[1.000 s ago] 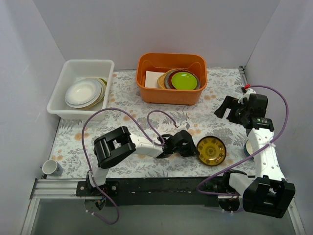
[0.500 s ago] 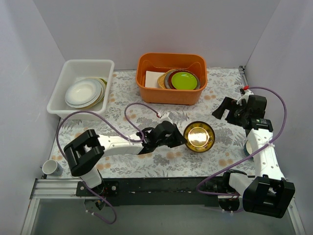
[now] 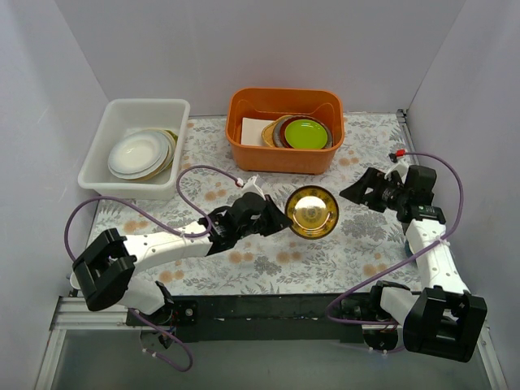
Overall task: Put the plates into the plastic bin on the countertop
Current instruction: Place the plate in the plastic bin.
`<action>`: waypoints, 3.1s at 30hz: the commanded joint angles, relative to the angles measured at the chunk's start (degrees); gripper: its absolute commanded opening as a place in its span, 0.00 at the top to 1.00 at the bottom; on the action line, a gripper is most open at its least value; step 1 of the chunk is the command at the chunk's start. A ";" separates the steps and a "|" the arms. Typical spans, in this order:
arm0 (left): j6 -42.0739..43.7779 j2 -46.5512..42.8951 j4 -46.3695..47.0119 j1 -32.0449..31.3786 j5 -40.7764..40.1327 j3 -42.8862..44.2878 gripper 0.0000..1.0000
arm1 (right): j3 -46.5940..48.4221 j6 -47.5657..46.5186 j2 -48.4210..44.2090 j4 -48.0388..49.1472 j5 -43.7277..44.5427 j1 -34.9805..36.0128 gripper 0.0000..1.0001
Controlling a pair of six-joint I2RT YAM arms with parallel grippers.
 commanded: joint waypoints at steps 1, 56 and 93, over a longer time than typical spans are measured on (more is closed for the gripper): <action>0.92 -1.70 0.77 0.32 -0.40 3.39 1.00 | -2.05 3.60 0.59 9.36 -10.67 0.12 0.17; 2.94 1.39 14.49 2.78 7.43 6.04 0.88 | -6.18 15.11 3.40 27.73 -26.05 2.14 0.97; 2.42 6.74 15.28 2.70 7.17 8.32 1.00 | -7.59 20.22 1.30 34.42 -26.41 2.67 0.26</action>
